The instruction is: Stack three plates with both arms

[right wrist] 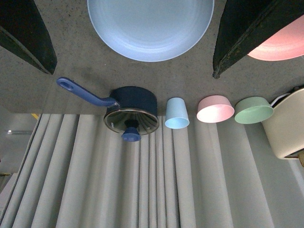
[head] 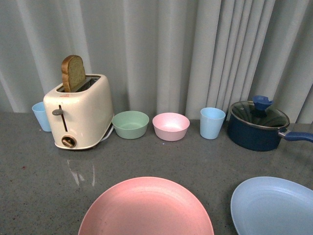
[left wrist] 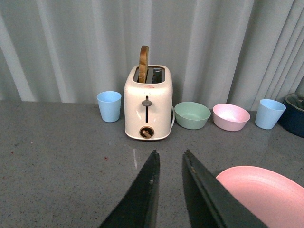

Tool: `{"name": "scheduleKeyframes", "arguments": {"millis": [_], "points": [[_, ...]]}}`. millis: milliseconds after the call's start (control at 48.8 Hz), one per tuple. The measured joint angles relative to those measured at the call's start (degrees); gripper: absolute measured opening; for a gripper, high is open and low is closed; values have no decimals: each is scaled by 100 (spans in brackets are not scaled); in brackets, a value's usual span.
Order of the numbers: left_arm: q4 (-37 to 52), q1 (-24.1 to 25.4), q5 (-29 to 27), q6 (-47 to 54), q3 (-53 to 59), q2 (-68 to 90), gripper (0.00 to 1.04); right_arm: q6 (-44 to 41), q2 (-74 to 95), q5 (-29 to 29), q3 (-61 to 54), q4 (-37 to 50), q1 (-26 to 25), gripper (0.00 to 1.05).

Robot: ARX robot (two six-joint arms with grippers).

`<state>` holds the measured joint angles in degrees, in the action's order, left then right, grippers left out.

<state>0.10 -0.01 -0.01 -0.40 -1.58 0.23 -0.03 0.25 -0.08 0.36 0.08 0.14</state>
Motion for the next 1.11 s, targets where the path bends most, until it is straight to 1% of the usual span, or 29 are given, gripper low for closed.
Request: {"name": "scheduleKeyframes", "arguments": {"millis": [41, 61, 205, 225, 246, 389, 410, 451, 471, 492, 533, 615, 635, 676, 717, 799, 861, 963, 1004, 1107], "points": [[0, 0, 0, 0, 0, 0, 32, 0, 0, 0, 0, 0, 0, 97], [0, 0, 0, 0, 0, 0, 34, 0, 0, 0, 0, 0, 0, 97], [-2, 0, 0, 0, 0, -2, 59, 0, 0, 0, 0, 0, 0, 97], [-2, 0, 0, 0, 0, -2, 61, 0, 0, 2, 0, 0, 0, 97], [-2, 0, 0, 0, 0, 0, 66, 0, 0, 0, 0, 0, 0, 97], [-2, 0, 0, 0, 0, 0, 91, 0, 0, 0, 0, 0, 0, 97], [-2, 0, 0, 0, 0, 0, 95, 20, 9, 26, 2, -11, 2, 97], [-2, 0, 0, 7, 0, 0, 100, 313, 249, 380, 210, -544, 4, 97], [-2, 0, 0, 13, 0, 0, 99, 455, 511, 498, 391, -894, -33, 97], [-2, 0, -2, 13, 0, 0, 98, 678, 813, 448, 557, -1132, -144, 97], [-4, 0, 0, 13, 0, 0, 97, 940, 1419, 11, 787, -1141, -538, 97], [-4, 0, 2, 15, 0, -4, 98, 1078, 2544, -1287, 1191, -527, -1541, 97], [-7, 0, 2, 15, 0, -4, 98, 1078, 2682, -1429, 1246, -444, -1663, 97], [-7, 0, 2, 15, 0, 0, 98, 1049, 3233, -1878, 1473, -153, -2124, 97], [-7, 0, 0, 15, 0, 0, 98, 957, 3783, -2170, 1698, 66, -2518, 97], [-7, 0, -2, 15, 0, -7, 98, 599, 5021, -2103, 2033, 470, -3080, 97], [-7, 0, -2, 15, 0, -4, 98, 234, 5834, -2013, 2100, 654, -3244, 97], [-7, 0, 7, 15, 0, -4, 98, -258, 6924, -1829, 2103, 914, -3276, 97], [-7, 0, 7, 15, 0, -4, 98, -525, 7565, -1681, 2103, 1226, -3226, 97], [-7, 0, -4, 15, 0, -4, 98, -605, 8710, -1589, 2264, 1897, -3034, 97]]}}
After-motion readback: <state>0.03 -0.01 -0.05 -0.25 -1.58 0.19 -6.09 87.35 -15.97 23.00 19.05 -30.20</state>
